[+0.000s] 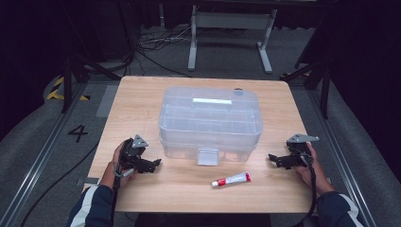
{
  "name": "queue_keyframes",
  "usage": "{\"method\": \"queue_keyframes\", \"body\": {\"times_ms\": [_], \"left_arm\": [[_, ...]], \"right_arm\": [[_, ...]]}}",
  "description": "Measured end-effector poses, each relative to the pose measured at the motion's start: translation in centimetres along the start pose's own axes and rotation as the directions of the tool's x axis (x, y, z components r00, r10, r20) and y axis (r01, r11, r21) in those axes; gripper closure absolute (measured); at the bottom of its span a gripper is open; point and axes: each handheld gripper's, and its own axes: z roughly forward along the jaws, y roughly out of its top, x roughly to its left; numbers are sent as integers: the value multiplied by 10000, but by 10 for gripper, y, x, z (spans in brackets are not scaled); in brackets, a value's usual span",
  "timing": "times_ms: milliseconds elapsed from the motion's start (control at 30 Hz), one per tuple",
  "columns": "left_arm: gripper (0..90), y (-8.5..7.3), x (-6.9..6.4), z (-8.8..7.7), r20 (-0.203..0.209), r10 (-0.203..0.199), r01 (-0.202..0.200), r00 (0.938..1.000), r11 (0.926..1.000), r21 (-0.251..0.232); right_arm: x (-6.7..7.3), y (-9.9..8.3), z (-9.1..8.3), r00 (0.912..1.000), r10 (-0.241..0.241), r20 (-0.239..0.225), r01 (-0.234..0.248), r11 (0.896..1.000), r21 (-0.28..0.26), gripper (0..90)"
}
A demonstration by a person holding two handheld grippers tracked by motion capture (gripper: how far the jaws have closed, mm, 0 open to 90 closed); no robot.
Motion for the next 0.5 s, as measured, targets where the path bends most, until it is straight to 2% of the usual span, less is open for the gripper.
{"method": "queue_keyframes", "body": {"times_ms": [100, 200, 267, 433, 500], "left_arm": [[0, 0, 0, 0, 0, 28, -28, 10000, 10000, -6], [0, -2, 1, -2, 39, 234, -234, 9997, 9997, -4], [0, -3, 1, -3, 101, 154, -154, 9998, 9999, 6], [0, -4, 1, -4, 71, 297, -297, 9995, 9996, 9], [4, -5, 0, -4, 67, 240, -240, 9997, 9997, -13]], "right_arm": [[0, 0, 0, 10000, -1, -1, 1, 10000, 10, 0], [0, 0, 0, 10000, -14, 15, 13, 10000, 19, 0], [0, 0, 0, 10000, -16, 17, 16, 10000, 18, 0], [0, 0, 0, 10000, -10, 5, 10, 10000, 20, 0], [0, 0, -1, 10000, -71, -63, 71, 10000, 18, 0]]}}
